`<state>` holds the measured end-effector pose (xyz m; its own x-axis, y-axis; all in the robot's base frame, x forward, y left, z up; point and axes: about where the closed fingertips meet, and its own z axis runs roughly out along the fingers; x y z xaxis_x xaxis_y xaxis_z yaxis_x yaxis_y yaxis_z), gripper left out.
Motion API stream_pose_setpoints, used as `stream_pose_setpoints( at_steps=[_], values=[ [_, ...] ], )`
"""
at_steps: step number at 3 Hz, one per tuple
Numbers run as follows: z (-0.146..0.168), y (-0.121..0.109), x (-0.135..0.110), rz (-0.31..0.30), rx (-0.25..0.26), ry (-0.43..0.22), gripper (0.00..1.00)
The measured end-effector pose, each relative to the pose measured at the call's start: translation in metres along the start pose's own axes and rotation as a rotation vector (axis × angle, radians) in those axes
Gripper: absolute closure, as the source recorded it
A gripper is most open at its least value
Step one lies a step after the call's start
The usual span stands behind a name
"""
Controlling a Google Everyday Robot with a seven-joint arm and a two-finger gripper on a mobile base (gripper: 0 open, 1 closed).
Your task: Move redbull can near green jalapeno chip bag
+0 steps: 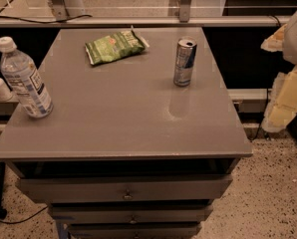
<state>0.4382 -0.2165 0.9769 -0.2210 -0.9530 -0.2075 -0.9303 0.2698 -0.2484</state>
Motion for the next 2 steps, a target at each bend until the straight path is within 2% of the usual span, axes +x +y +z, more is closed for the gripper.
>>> stream_pose_setpoints(
  at_steps=[1, 2],
  values=[
    [-0.001, -0.001, -0.001, -0.002, 0.004, -0.01, 0.0],
    [0.013, -0.005, -0.01, -0.013, 0.003, -0.063, 0.0]
  ],
)
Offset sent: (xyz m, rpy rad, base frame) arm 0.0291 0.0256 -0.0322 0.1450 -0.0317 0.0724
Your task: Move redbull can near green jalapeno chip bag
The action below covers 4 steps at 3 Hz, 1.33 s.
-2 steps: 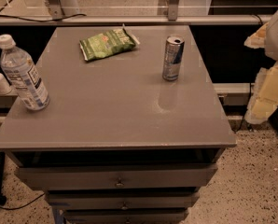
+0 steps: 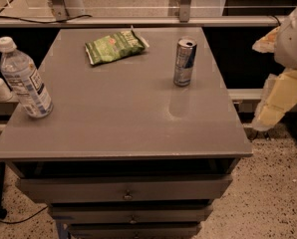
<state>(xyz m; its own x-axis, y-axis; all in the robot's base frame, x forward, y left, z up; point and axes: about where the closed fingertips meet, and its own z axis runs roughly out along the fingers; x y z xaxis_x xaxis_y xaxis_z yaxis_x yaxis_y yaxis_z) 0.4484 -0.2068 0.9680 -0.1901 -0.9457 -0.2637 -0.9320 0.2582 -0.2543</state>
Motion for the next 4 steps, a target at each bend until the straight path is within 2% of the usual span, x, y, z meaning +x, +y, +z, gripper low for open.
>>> stream_pose_setpoints(
  at_steps=[1, 2, 3, 4],
  values=[
    [0.024, -0.012, -0.008, -0.012, 0.018, -0.068, 0.0],
    [0.049, -0.04, -0.012, 0.024, 0.062, -0.134, 0.0],
    [0.069, -0.074, -0.015, 0.103, 0.104, -0.232, 0.0],
    [0.086, -0.11, -0.016, 0.188, 0.146, -0.357, 0.0]
  ],
)
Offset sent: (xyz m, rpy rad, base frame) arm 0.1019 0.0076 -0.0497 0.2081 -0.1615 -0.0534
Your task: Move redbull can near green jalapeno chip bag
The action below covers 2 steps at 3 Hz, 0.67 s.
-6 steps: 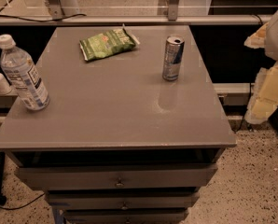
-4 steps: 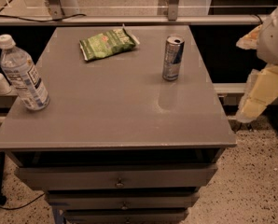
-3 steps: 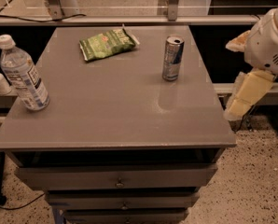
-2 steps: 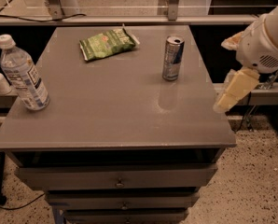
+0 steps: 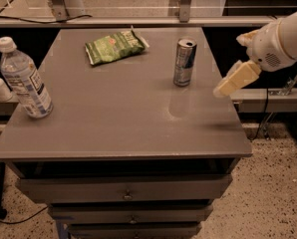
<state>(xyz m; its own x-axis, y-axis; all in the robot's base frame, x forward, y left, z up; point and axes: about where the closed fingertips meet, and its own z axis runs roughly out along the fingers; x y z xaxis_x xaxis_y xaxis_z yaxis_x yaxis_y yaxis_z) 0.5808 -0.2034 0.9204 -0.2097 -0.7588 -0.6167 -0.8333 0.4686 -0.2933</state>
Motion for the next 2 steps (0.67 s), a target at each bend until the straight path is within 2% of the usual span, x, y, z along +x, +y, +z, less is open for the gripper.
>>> stream_pose_setpoints(
  at_steps=[1, 2],
  values=[
    [0.027, -0.022, -0.004, 0.097, 0.005, -0.135, 0.0],
    [0.057, -0.026, -0.01, 0.196, -0.038, -0.267, 0.0]
  ],
)
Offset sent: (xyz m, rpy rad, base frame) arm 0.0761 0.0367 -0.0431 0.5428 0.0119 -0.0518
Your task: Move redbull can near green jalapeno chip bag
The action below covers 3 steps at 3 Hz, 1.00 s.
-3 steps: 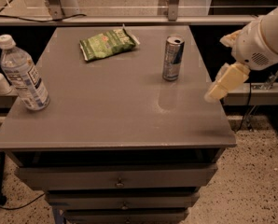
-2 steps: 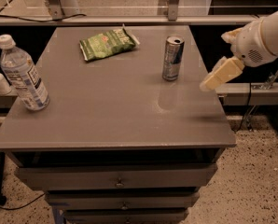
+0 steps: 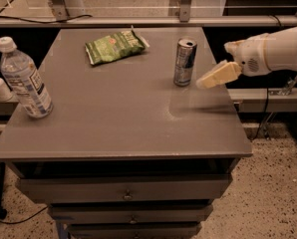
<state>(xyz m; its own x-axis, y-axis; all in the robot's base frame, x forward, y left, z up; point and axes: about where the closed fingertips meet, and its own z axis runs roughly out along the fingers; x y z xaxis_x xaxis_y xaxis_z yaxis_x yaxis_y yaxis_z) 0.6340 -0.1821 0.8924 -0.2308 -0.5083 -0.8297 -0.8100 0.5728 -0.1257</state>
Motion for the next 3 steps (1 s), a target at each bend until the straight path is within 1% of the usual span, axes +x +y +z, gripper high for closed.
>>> stream_pose_setpoints(
  at_steps=[1, 2, 3],
  values=[
    [0.029, 0.007, -0.001, 0.086, -0.067, -0.127, 0.0],
    [0.052, 0.016, -0.01, 0.131, -0.131, -0.232, 0.0],
    [0.072, 0.022, -0.023, 0.15, -0.186, -0.323, 0.0]
  ],
)
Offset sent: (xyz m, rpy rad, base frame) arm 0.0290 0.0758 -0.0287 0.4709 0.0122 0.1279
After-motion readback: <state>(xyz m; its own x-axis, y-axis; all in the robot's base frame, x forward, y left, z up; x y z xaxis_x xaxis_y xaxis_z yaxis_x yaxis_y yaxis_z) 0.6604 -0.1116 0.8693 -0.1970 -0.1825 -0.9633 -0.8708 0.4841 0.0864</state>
